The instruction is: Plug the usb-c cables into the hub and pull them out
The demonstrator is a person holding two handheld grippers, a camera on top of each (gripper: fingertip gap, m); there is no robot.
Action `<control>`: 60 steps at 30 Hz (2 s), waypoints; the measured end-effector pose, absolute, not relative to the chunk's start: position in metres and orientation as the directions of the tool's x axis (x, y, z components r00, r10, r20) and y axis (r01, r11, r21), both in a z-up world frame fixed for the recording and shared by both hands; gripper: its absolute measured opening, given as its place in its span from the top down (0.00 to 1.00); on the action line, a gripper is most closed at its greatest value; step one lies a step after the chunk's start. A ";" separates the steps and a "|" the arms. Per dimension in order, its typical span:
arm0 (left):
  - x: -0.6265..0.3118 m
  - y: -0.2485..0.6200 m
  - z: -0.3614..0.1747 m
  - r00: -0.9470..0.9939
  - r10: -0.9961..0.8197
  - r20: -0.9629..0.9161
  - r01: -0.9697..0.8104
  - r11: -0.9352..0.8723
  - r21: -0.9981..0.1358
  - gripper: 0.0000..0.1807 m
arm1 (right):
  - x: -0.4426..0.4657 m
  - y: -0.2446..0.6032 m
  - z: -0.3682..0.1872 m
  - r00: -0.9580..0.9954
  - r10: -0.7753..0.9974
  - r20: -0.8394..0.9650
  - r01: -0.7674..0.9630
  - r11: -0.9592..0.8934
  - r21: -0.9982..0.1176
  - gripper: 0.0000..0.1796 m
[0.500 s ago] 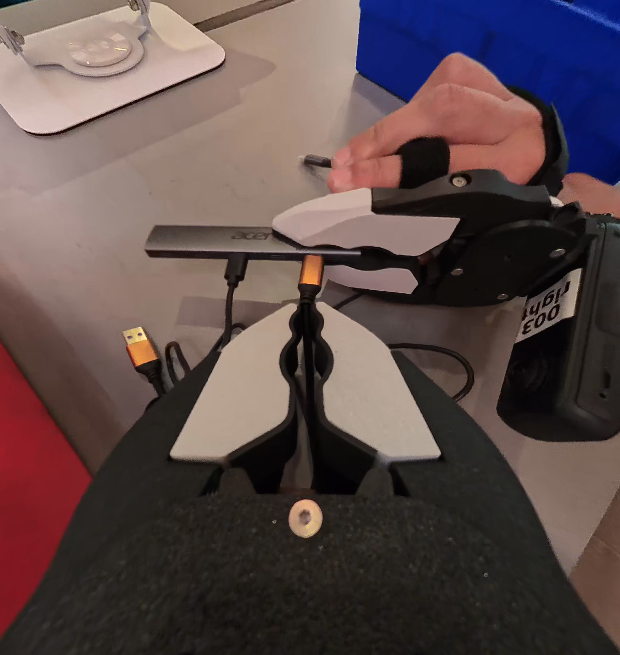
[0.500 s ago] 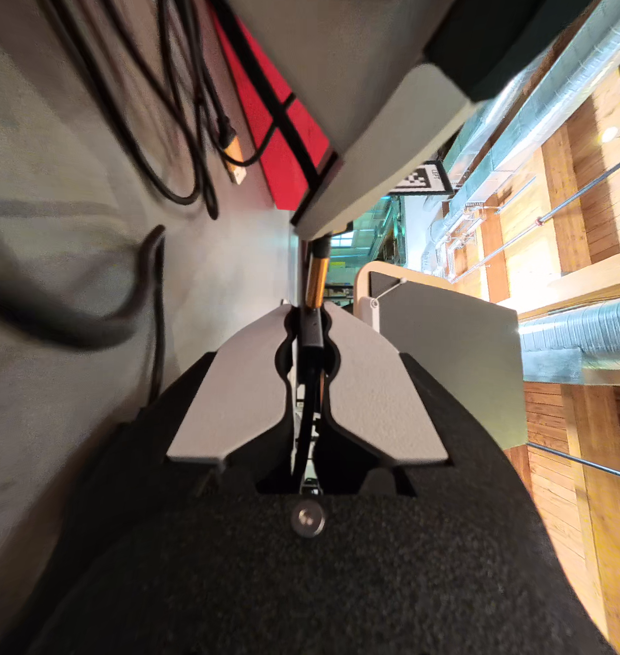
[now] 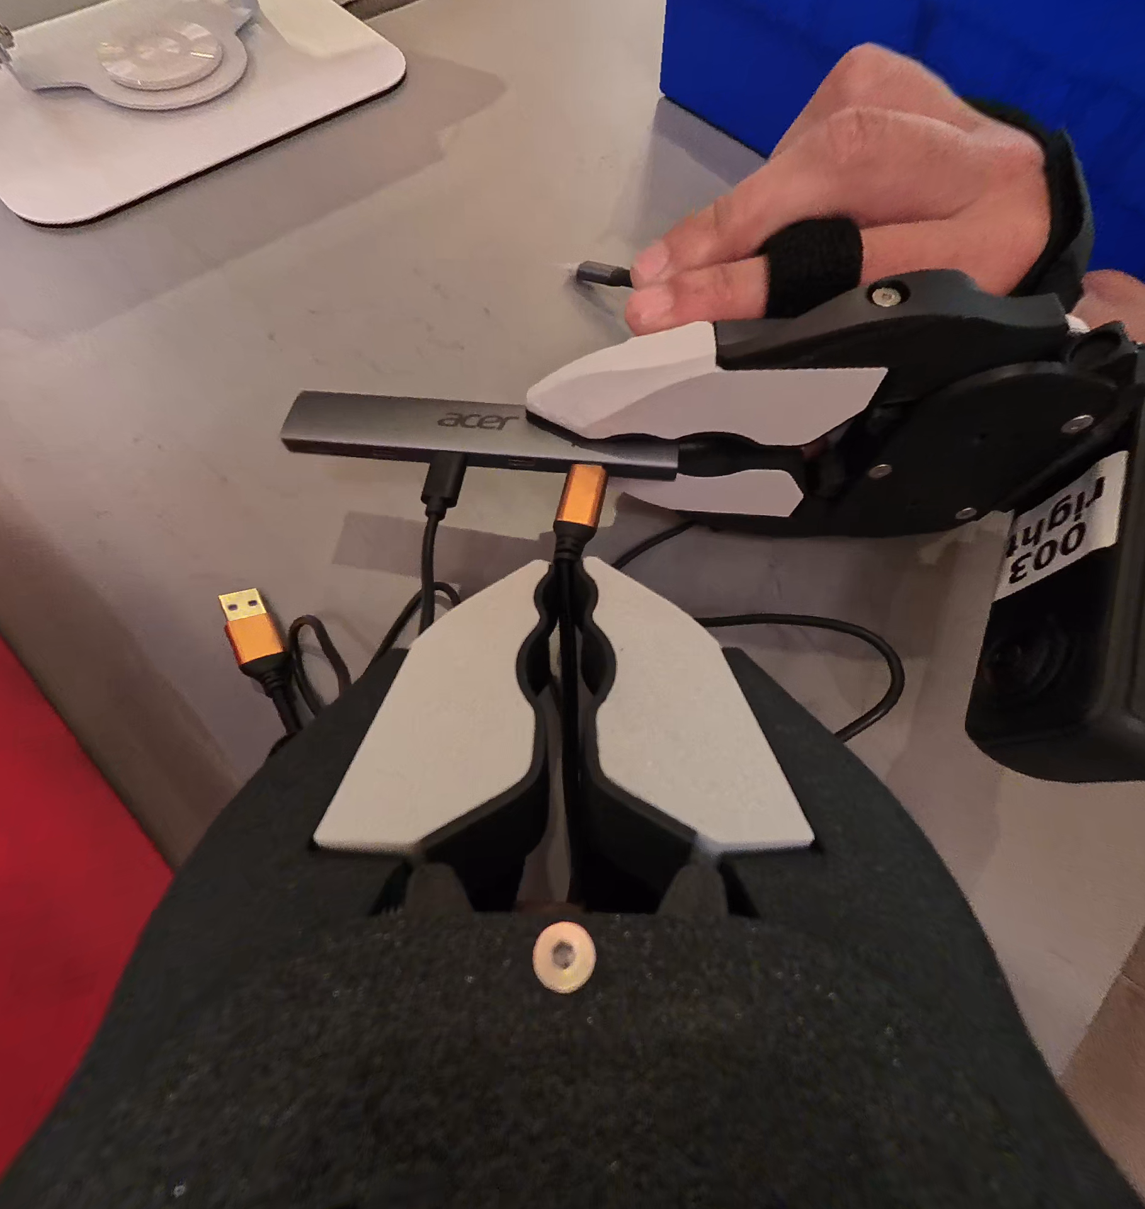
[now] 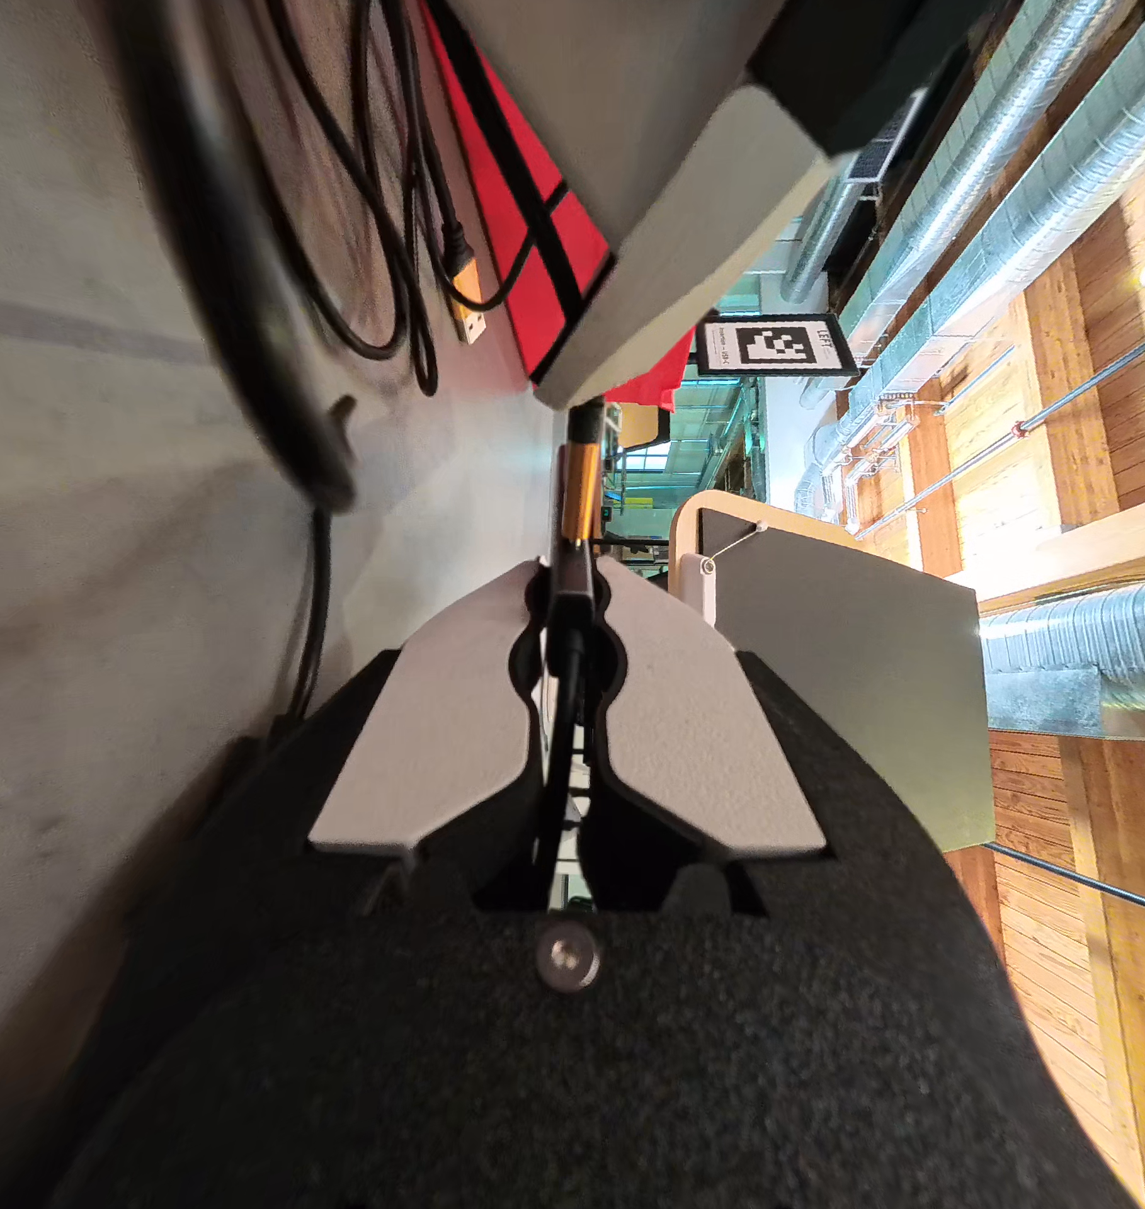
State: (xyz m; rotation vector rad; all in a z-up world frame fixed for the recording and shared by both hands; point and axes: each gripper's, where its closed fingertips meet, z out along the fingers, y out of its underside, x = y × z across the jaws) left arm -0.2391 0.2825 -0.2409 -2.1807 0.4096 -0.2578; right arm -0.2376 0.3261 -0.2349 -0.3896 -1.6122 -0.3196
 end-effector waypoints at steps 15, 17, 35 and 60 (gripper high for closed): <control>-0.235 0.287 -0.246 0.907 -0.422 0.013 -0.236 -0.533 -0.813 0.99 | -0.234 0.333 -0.240 -0.085 0.134 0.987 0.556 0.829 -0.065 0.95; -0.235 0.288 -0.248 0.913 -0.407 0.012 -0.229 -0.537 -0.812 0.99 | -0.234 0.334 -0.240 -0.084 0.138 0.987 0.558 0.827 -0.068 0.95; -0.245 0.203 -0.175 0.925 -0.349 0.153 0.032 -0.330 -0.943 0.82 | -0.217 0.385 -0.177 0.144 0.389 0.910 0.626 0.676 -0.388 0.95; -0.227 0.161 -0.234 0.888 -0.415 0.198 -0.056 -0.525 -0.849 0.87 | 0.078 0.522 0.388 0.808 0.188 0.559 0.509 0.257 -0.822 0.95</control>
